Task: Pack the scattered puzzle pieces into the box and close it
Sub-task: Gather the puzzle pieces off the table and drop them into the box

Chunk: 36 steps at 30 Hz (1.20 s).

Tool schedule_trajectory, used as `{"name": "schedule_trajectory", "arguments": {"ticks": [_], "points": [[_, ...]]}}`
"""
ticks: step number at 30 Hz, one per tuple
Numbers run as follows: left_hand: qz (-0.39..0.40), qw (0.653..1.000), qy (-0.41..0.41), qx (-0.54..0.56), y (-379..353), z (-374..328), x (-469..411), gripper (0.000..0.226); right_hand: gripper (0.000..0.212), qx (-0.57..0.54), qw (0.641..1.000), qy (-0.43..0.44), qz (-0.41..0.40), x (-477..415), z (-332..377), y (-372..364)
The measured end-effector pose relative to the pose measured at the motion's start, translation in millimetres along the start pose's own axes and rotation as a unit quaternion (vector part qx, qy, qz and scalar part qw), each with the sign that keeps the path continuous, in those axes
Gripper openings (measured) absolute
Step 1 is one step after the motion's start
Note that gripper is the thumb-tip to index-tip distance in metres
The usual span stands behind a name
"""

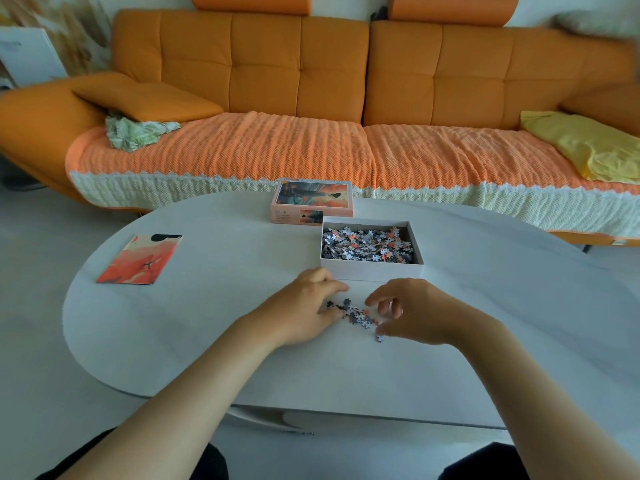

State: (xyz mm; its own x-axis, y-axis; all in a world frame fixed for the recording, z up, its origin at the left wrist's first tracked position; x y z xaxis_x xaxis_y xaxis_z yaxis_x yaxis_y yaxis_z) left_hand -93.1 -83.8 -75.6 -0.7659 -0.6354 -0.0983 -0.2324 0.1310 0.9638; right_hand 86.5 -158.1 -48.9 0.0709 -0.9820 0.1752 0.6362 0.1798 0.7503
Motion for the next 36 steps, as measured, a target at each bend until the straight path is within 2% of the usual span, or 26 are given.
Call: {"name": "schedule_trajectory", "arguments": {"ticks": [2, 4, 7, 10, 16, 18, 23, 32, 36], "points": [[0.014, 0.999, 0.002, -0.050, -0.2, 6.2, 0.0, 0.054, 0.037, -0.001, 1.000, -0.013, 0.004, 2.5, -2.4, -0.5], [0.036, 0.999, 0.014, -0.029, -2.5, 7.8, -0.3, 0.050, 0.033, -0.017, 1.000, -0.018, -0.018, 0.5, -3.9, -3.6], [0.019, 1.000, -0.001, 0.005, -3.6, -0.2, -2.5, 0.037, 0.022, -0.034, 0.998, -0.020, -0.058, -5.7, -2.2, -9.6], [0.021, 1.000, 0.006, 0.021, -2.4, -3.1, -5.8, 0.037, 0.020, -0.060, 0.994, -0.037, -0.079, -8.8, -0.3, -10.5], [0.079, 0.996, 0.033, 0.012, 0.9, 4.1, -0.9, 0.054, 0.050, -0.004, 0.998, -0.051, -0.034, -7.1, 0.6, -10.5], [0.086, 0.996, 0.024, -0.002, 1.0, -1.6, -1.3, 0.057, 0.050, -0.011, 0.998, -0.045, -0.044, -9.6, 4.2, -14.5], [0.041, 0.999, 0.003, 0.016, 2.1, -15.4, -8.7, 0.029, 0.019, -0.021, 0.997, -0.018, -0.066, -17.4, 13.7, -22.1], [-0.024, 0.998, 0.045, 0.047, 1.0, -12.7, -10.0, 0.020, 0.034, -0.053, 0.991, -0.053, -0.107, -24.8, 12.4, -21.7], [-0.039, 0.996, 0.058, 0.055, -0.4, -11.0, -12.2, 0.017, 0.033, -0.031, 0.995, -0.046, -0.083, -26.5, 16.8, -20.7]]}}
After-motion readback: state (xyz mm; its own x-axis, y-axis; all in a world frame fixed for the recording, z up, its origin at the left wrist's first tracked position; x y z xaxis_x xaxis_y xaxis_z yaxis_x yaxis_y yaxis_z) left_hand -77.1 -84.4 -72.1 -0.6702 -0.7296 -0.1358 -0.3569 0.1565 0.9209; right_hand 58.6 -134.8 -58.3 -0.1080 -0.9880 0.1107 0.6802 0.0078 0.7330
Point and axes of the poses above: each hand's wrist, its own x-axis away from the middle knuckle, its own y-axis out of the back of the hand, z = x × y, the point moved 4 cm from there along -x, towards the middle knuckle, and after that the axes turned 12 degrees about -x, right-handed, at the moved point
